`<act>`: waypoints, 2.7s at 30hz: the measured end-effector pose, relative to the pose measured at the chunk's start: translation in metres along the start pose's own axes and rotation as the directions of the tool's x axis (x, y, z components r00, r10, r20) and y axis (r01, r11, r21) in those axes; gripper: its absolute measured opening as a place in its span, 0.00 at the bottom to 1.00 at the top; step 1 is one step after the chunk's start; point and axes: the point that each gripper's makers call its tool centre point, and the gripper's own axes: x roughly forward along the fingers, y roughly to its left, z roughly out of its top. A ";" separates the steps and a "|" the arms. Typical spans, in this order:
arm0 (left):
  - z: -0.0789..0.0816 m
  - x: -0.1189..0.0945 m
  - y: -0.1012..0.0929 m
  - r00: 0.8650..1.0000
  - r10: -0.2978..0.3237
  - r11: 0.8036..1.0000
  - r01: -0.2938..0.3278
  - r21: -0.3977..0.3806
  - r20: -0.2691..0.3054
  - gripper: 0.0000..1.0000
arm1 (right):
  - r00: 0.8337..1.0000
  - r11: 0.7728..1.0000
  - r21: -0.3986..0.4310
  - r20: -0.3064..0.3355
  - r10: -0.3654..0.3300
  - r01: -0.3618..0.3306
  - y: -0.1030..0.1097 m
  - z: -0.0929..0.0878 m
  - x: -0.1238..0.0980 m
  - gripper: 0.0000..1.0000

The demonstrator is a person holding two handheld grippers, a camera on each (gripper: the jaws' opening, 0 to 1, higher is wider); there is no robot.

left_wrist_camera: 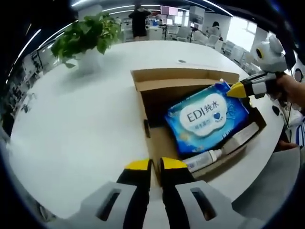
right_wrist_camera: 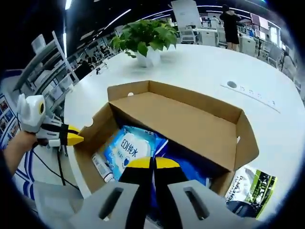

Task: Operate the shoe box by opening the lid, removing the specified soft item, and placing it in the target area until the item is outside and the box remains undamaged.

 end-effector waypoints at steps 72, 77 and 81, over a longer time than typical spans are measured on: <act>0.021 0.052 -0.081 0.957 -0.256 0.966 0.257 -0.007 -0.141 0.00 | 1.000 0.996 0.094 0.013 -0.008 0.007 -0.023 -0.015 -0.024 0.00; 0.029 0.043 -0.086 0.958 -0.262 0.965 0.263 -0.007 -0.117 0.00 | 0.999 0.995 0.101 0.031 -0.007 0.004 -0.024 -0.011 -0.033 0.00; 0.034 0.037 -0.091 0.959 -0.265 0.964 0.266 -0.004 -0.100 0.00 | 0.999 0.994 0.107 0.047 -0.007 0.002 -0.025 -0.007 -0.042 0.00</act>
